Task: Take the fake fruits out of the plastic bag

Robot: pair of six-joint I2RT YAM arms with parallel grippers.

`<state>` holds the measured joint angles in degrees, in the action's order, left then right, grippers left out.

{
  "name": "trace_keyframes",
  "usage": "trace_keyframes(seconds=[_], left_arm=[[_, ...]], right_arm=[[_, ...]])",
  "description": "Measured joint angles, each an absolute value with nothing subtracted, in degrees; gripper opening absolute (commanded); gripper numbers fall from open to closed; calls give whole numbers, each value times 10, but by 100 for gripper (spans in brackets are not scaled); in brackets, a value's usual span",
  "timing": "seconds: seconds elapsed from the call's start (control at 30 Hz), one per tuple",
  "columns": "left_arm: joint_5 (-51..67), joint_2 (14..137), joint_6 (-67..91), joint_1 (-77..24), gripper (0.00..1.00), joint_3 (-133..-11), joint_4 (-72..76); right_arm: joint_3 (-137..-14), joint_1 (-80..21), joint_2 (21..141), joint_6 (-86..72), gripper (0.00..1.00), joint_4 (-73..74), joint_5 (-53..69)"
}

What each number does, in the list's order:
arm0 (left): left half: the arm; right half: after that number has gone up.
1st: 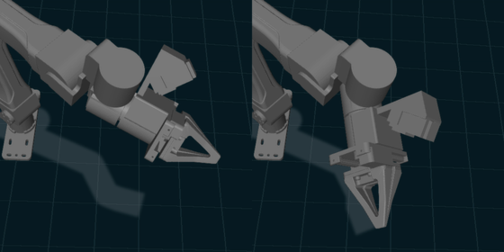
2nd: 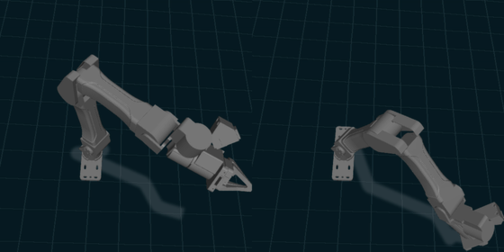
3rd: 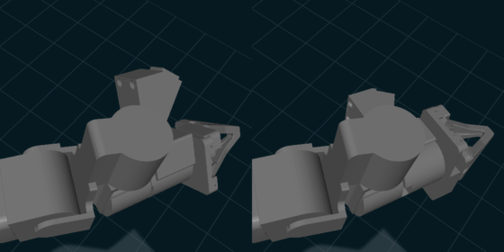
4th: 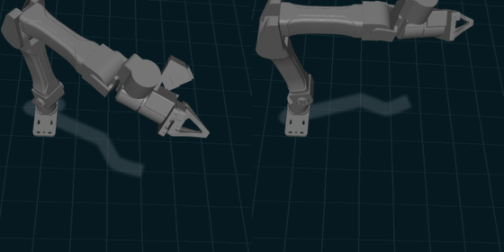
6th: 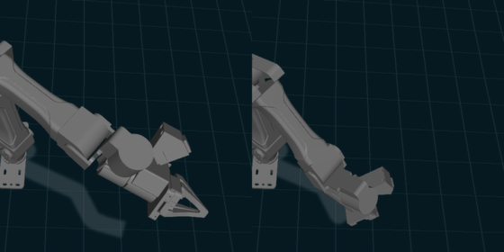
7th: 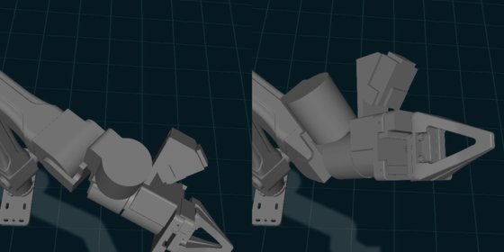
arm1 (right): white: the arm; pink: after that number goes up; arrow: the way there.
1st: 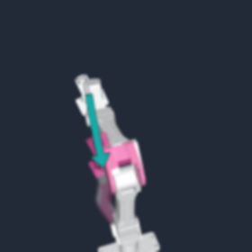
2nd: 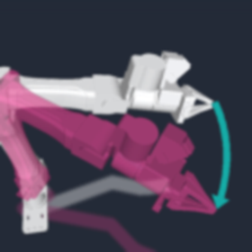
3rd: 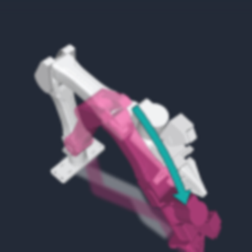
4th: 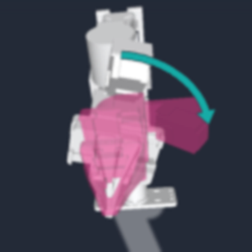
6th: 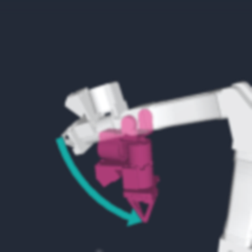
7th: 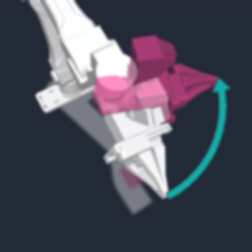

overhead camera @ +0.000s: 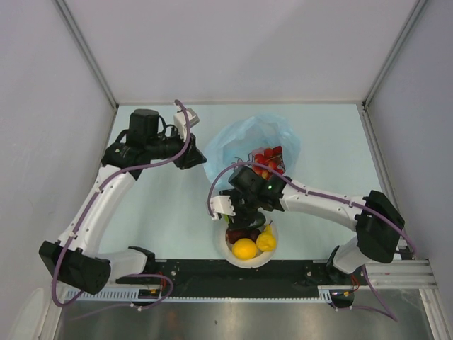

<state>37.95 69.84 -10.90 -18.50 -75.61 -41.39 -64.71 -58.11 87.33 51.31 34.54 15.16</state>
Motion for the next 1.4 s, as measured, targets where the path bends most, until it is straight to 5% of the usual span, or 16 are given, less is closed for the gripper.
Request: trace_keyframes(seconds=[0.57,0.97,1.4], left_arm=[[396,686,-105,-184,34,-738,-412],[400,685,-105,-184,34,-738,-409],[408,694,-104,-184,34,-738,-407]], right_arm=[[-646,-608,911,513,66,342,166],[-646,-607,911,513,88,340,163],[-646,-605,911,513,93,343,164]])
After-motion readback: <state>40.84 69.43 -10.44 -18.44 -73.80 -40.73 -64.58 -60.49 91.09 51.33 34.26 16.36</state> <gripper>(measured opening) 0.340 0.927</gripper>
